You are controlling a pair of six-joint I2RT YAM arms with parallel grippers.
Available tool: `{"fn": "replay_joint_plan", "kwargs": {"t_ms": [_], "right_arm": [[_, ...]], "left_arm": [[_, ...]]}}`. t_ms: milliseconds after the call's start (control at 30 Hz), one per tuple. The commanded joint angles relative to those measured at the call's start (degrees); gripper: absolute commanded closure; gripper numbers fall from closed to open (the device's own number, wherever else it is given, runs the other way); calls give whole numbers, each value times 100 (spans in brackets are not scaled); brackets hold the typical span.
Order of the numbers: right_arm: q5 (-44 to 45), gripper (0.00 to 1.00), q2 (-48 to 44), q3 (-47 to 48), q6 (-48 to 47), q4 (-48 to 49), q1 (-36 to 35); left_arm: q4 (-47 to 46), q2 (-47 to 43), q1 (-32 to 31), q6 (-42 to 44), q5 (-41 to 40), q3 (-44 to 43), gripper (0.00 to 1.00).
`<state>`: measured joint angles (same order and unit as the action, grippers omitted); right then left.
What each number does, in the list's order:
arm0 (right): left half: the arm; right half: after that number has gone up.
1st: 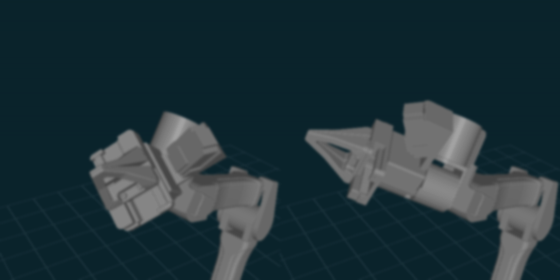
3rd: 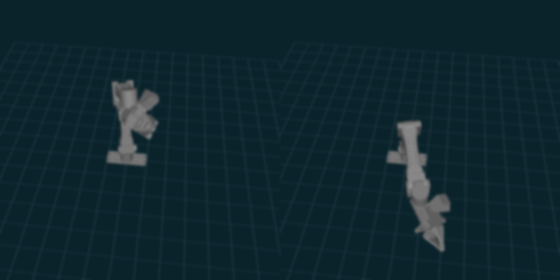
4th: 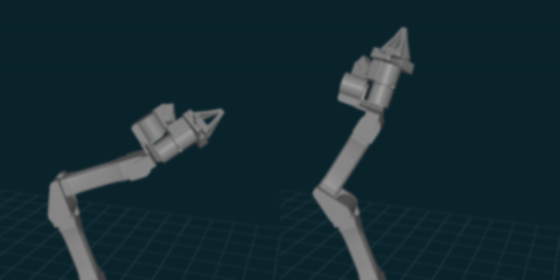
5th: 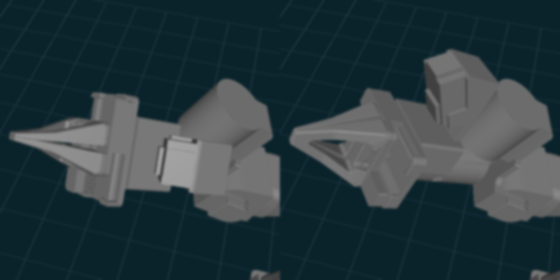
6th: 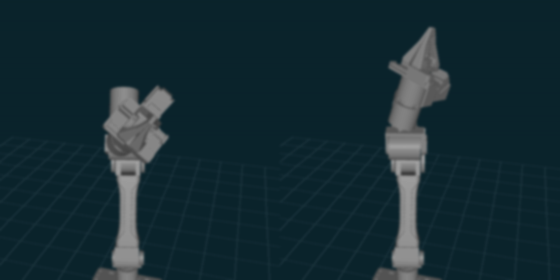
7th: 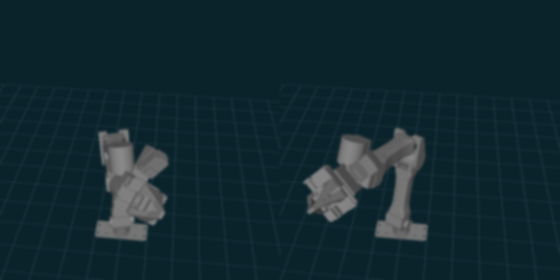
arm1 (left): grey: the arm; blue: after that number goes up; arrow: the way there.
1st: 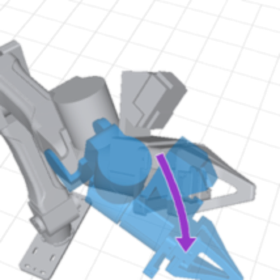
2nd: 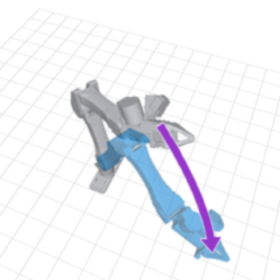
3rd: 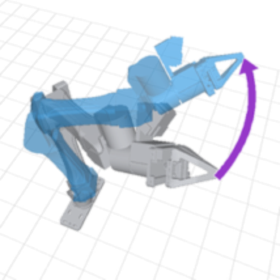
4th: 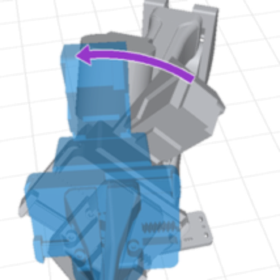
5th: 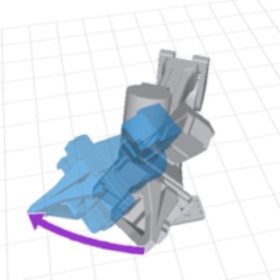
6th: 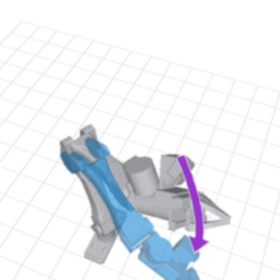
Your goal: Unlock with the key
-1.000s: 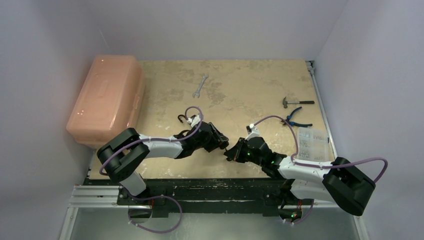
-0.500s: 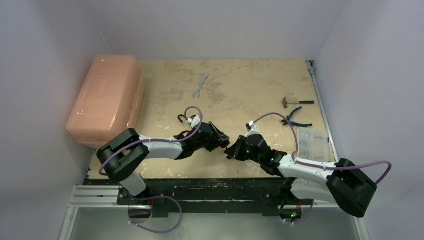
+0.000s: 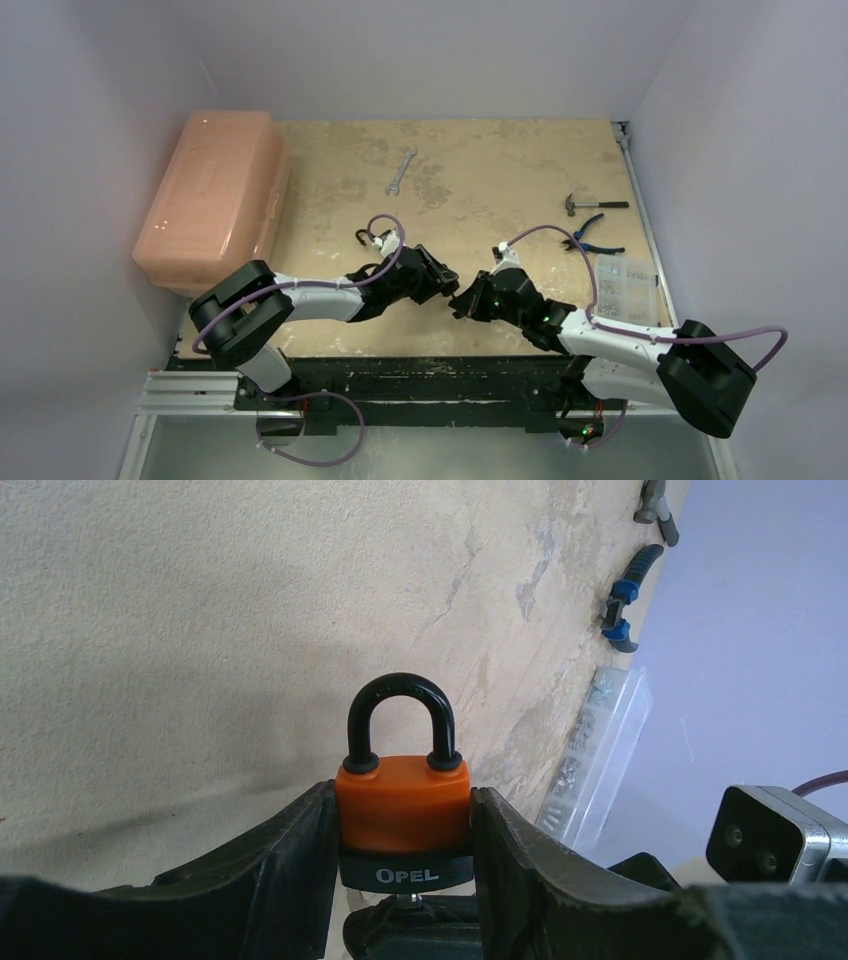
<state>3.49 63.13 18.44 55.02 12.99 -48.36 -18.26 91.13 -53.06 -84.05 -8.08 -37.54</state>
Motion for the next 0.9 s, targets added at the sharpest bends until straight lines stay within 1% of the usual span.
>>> {"fn": "replay_joint_plan", "kwargs": {"t_ms": [0,167,267,633,800,867], "right_arm": [[556,100,-141,285,64,110,55],[866,100,18,456,228,-119,52],[886,100,182,625,265,-313,55],[882,100,40,560,171,-23,55],[1132,100,-172,568,183,-46,55],[1036,100,-314,521,100,260,55]], "left_arm": [[-143,-304,-143,-62,127,80,100],[-143,-371,-228,-102,14,106,100],[-143,-406,-257,-108,-53,115,100],[-149,-515,-300,-122,-96,166,100],[-232,-513,-339,-158,-87,168,100],[-268,-518,-338,-162,-65,152,100]]}}
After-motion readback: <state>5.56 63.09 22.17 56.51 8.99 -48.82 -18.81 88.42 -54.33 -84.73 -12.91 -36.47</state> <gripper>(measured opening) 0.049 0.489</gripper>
